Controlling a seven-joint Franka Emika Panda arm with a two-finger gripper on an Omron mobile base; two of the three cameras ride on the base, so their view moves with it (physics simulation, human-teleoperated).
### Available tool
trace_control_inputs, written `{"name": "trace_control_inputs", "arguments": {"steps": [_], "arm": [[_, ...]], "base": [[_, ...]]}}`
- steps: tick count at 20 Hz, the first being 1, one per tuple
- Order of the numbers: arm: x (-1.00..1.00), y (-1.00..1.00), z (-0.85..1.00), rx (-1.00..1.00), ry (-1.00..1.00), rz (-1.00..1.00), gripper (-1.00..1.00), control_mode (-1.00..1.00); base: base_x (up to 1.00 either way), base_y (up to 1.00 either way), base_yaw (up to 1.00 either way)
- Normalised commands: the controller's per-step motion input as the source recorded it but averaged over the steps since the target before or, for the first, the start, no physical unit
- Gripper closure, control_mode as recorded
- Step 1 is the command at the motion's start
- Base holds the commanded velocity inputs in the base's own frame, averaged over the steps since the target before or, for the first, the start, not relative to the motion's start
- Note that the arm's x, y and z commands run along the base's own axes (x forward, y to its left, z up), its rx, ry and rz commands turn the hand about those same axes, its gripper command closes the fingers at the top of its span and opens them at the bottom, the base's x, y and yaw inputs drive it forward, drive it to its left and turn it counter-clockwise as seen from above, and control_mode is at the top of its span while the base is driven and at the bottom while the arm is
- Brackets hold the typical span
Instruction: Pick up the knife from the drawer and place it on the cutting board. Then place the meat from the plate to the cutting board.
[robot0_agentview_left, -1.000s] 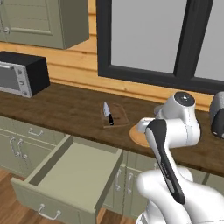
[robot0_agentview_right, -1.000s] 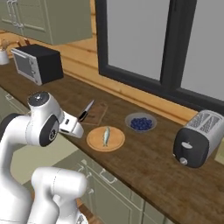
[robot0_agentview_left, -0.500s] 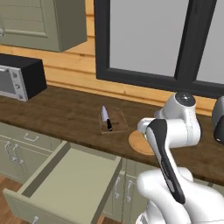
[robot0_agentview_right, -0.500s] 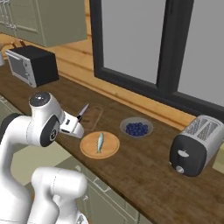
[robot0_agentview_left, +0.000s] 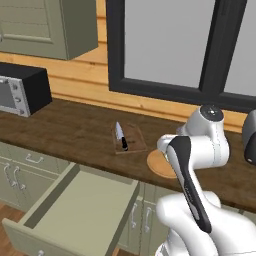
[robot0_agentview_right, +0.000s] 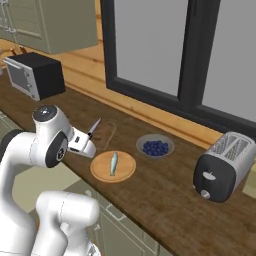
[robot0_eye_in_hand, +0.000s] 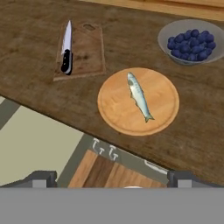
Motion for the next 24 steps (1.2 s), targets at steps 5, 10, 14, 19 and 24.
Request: {"name": "trace_control_inputs", "arguments": {"steps": [5, 10, 14, 19, 24], "arm": [[0.00, 0.00, 0.00, 0.00, 0.00, 0.00, -1.00, 1.00], [0.65, 0.06, 0.00, 0.00, 0.07, 0.01, -1.00, -1.00], [0.91, -0.03, -0.07, -0.02, 0.19, 0.04, -1.00, -1.00], [0.98, -0.43, -0.28, 0.01, 0.09, 0.13, -1.00, -1.00], [0.64, -0.58, -0.82, -0.01, 0.06, 0.19, -1.00, -1.00]], "base": [[0.29, 0.39, -0.03], [0.00, 0.00, 0.00], [0.00, 0.00, 0.00], [0.00, 0.00, 0.00], [0.00, 0.00, 0.00]]}}
